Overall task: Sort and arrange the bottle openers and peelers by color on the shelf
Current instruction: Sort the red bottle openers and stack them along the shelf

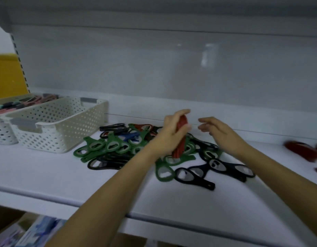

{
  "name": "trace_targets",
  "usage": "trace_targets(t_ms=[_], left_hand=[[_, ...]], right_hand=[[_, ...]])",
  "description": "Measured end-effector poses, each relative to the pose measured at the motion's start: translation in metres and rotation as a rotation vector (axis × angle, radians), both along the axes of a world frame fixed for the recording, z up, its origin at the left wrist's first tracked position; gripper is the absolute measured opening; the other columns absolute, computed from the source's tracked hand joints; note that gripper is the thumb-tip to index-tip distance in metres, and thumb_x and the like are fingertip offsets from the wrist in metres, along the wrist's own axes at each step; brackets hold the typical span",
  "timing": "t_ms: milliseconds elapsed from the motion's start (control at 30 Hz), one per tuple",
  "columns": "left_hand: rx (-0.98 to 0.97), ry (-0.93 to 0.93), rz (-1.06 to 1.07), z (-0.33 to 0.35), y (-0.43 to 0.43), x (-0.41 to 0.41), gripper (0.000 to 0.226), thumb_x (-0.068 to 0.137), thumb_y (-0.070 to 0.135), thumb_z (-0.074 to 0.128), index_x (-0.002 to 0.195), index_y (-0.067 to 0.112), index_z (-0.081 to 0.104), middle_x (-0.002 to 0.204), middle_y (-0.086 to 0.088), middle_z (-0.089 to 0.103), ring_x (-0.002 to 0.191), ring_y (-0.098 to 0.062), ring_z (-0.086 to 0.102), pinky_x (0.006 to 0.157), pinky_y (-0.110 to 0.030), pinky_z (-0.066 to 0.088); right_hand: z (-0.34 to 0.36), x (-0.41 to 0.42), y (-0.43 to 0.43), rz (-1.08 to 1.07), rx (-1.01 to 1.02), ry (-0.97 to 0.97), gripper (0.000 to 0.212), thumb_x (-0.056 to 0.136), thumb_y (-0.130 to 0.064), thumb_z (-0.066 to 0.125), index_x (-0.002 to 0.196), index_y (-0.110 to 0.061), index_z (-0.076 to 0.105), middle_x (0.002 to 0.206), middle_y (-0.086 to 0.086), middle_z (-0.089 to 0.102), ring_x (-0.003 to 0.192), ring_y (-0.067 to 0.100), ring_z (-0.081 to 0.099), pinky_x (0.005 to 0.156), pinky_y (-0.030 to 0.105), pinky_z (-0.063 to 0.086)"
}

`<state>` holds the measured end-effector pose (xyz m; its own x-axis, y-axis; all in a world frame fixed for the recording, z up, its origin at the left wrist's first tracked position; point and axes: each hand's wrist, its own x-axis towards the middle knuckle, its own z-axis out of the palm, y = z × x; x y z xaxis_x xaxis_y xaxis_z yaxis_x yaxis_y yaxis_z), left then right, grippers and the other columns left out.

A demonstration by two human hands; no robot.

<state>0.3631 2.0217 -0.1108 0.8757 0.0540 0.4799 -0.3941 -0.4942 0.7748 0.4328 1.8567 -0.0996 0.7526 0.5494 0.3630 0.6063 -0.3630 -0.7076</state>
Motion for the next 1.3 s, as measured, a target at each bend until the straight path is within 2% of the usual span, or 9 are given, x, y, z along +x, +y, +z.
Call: trace_targets(t_ms=[100,233,400,500,633,767,867,1067,1300], left_hand=[[0.168,-0.088,-0.172,0.001,-0.056,0.004,0.045,0.096,0.023,0.05,0.138,0.025,0.037,0.116,-0.007,0.04,0.098,0.013,0.035,0.087,0.008,0.022],[0.173,-0.161,-0.29,0.0,-0.109,0.015,0.042,0.092,0.021,0.058,0.132,0.027,0.048,0.116,-0.012,0.049,0.102,0.002,0.04,0.091,0.0,0.027],[0.145,-0.173,-0.385,-0.018,-0.16,0.022,0.027,0.086,0.019,0.064,0.109,0.032,0.057,0.112,-0.003,0.056,0.106,-0.002,0.047,0.091,-0.01,0.035],[0.006,-0.107,-0.368,-0.031,-0.172,0.023,0.026,0.085,0.016,0.066,0.102,0.034,0.058,0.107,-0.008,0.056,0.095,-0.006,0.051,0.087,-0.016,0.041],[-0.116,-0.046,-0.398,-0.031,-0.181,0.019,0.024,0.085,0.016,0.065,0.101,0.034,0.06,0.1,0.006,0.056,0.094,-0.009,0.054,0.085,-0.022,0.046],[-0.25,0.017,-0.46,-0.028,-0.19,0.014,0.024,0.087,0.009,0.061,0.104,0.027,0.06,0.094,0.002,0.056,0.088,-0.016,0.06,0.082,-0.026,0.053],[-0.407,0.046,-0.439,-0.027,-0.2,0.014,0.021,0.089,0.012,0.059,0.107,0.023,0.061,0.09,0.001,0.058,0.084,-0.018,0.067,0.075,-0.027,0.057],[-0.651,0.086,-0.44,-0.03,-0.236,0.02,0.019,0.091,0.017,0.058,0.107,0.025,0.061,0.096,0.0,0.058,0.083,-0.019,0.069,0.074,-0.03,0.057],[-0.6,0.0,-0.495,-0.031,-0.278,0.026,0.014,0.091,0.013,0.057,0.095,0.026,0.063,0.091,0.017,0.068,0.104,-0.03,0.063,0.085,-0.035,0.055]], right_hand=[[0.009,-0.006,-0.046,-0.067,0.142,0.105,0.029,0.097,-0.009,0.028,0.109,-0.019,0.052,0.104,0.004,0.062,0.106,0.021,0.057,0.1,0.036,0.04],[0.008,-0.02,-0.102,-0.134,0.251,0.257,0.03,0.096,-0.008,0.028,0.113,-0.009,0.054,0.105,0.009,0.064,0.105,0.023,0.059,0.1,0.036,0.043],[-0.016,-0.05,-0.163,-0.186,0.284,0.422,0.029,0.095,-0.007,0.034,0.116,-0.017,0.052,0.109,0.01,0.064,0.1,0.017,0.062,0.091,0.026,0.047],[-0.04,-0.064,-0.181,-0.204,0.21,0.433,0.025,0.097,-0.012,0.04,0.119,-0.019,0.05,0.114,0.006,0.063,0.104,0.016,0.062,0.096,0.031,0.046],[-0.05,-0.072,-0.187,-0.206,0.196,0.415,0.025,0.092,-0.017,0.052,0.115,-0.025,0.045,0.126,0.002,0.055,0.112,0.015,0.057,0.103,0.039,0.043],[-0.045,-0.077,-0.188,-0.144,0.251,0.435,0.016,0.089,-0.013,0.057,0.101,-0.015,0.048,0.115,0.014,0.062,0.106,0.022,0.062,0.101,0.041,0.044],[-0.038,-0.081,-0.193,-0.141,0.299,0.438,0.015,0.085,-0.011,0.064,0.089,-0.01,0.05,0.101,0.025,0.066,0.1,0.031,0.065,0.098,0.042,0.047],[-0.033,-0.083,-0.213,-0.2,0.336,0.487,0.021,0.079,-0.011,0.07,0.077,-0.013,0.049,0.087,0.011,0.068,0.084,0.017,0.065,0.085,0.032,0.052],[-0.029,-0.089,-0.24,-0.37,0.415,0.51,0.028,0.077,-0.003,0.07,0.067,-0.011,0.045,0.081,0.015,0.067,0.066,0.018,0.066,0.066,0.024,0.057]])
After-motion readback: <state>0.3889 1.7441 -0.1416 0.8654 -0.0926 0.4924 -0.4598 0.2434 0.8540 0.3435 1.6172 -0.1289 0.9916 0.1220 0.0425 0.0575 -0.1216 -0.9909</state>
